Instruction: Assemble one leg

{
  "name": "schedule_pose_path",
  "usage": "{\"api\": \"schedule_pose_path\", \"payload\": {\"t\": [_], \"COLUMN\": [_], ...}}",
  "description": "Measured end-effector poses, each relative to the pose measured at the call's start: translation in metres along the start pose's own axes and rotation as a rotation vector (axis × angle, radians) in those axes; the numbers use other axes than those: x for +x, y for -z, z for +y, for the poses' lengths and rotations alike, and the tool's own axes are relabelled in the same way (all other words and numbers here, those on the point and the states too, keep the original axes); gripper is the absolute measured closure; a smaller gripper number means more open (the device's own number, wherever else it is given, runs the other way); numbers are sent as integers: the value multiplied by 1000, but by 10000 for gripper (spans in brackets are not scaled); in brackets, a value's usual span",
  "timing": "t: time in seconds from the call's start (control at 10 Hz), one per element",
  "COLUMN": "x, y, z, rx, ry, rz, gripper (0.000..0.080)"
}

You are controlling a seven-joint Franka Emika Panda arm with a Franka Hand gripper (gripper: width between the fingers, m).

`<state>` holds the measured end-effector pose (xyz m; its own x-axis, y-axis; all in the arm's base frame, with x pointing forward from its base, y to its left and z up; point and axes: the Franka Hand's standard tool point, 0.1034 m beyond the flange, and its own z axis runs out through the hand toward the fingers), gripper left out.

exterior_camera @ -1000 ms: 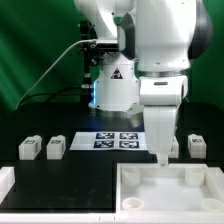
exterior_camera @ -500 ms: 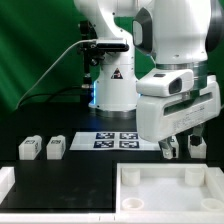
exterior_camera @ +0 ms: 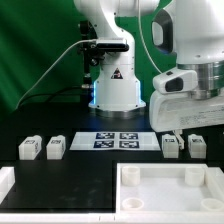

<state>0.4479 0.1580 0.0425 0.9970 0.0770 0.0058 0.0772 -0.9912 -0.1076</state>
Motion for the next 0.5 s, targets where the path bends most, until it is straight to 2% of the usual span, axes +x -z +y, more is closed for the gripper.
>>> {"api": "schedule_pose_path", "payload": {"t": [0.2, 0.3, 0.5], "x": [0, -11, -16], "y": [0, -1, 2], "z": [0, 2, -9], "rx": [0, -11, -7], "ry": [-1, 0, -69], "rz": [0, -125, -366], "gripper": [150, 150, 150]}}
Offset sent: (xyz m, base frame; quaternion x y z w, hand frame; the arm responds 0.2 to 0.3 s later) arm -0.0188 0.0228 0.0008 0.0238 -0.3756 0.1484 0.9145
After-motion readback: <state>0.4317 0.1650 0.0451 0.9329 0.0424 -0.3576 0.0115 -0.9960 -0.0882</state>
